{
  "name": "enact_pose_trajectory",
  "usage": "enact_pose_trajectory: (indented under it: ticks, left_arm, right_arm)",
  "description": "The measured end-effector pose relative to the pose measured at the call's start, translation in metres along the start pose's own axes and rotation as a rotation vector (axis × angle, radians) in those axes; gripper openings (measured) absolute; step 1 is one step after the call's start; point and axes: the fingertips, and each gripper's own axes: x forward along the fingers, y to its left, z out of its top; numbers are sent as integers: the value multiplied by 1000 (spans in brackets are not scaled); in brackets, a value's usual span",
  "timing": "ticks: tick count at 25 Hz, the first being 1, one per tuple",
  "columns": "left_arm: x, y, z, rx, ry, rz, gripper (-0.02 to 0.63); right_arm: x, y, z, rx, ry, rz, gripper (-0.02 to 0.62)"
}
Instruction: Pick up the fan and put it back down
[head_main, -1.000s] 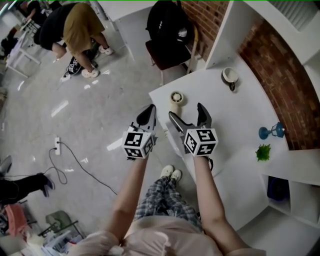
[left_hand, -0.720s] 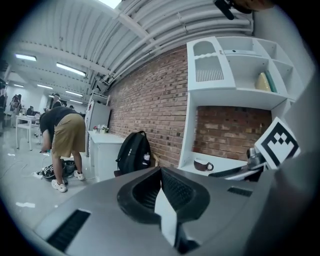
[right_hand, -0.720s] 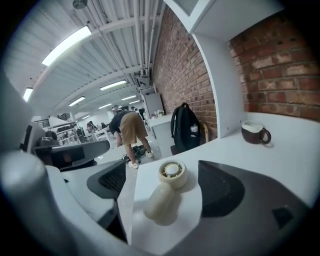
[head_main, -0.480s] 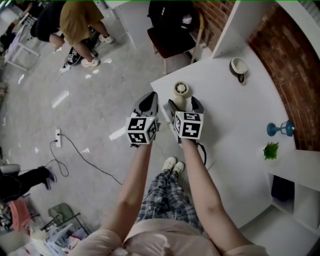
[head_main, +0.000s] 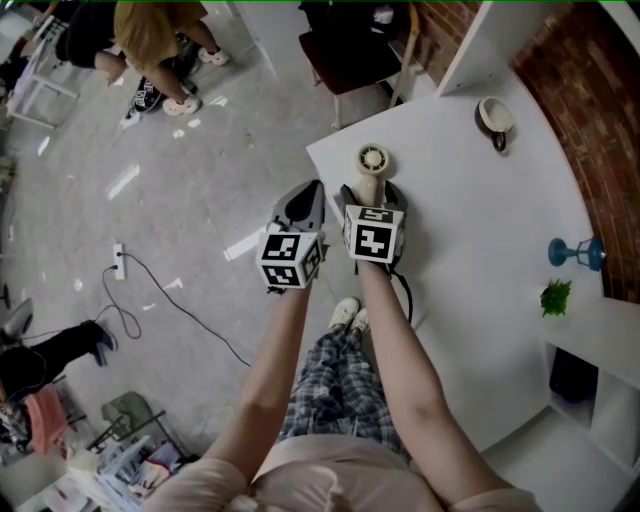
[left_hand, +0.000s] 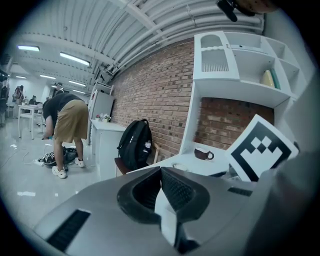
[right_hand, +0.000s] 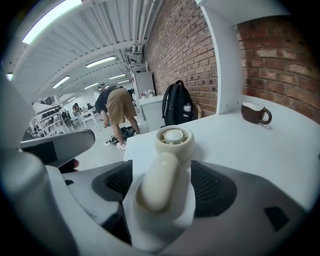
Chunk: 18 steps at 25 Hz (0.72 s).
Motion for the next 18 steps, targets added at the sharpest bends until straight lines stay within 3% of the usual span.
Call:
enact_pose_trajectory:
  ticks: [9,12,18]
  left_arm:
    - [-3,3,-9,-11,13,-5,28]
    - [-6,3,-9,-9,6,-8,28]
    - [-10,6,-12,-12,9,3,28]
  right_arm:
    - [2,-5,-10,-68,79,-72,286]
    - [1,-4,-10,-76,88,-73,241]
    - [1,-4,-11,-64,105,-71,211]
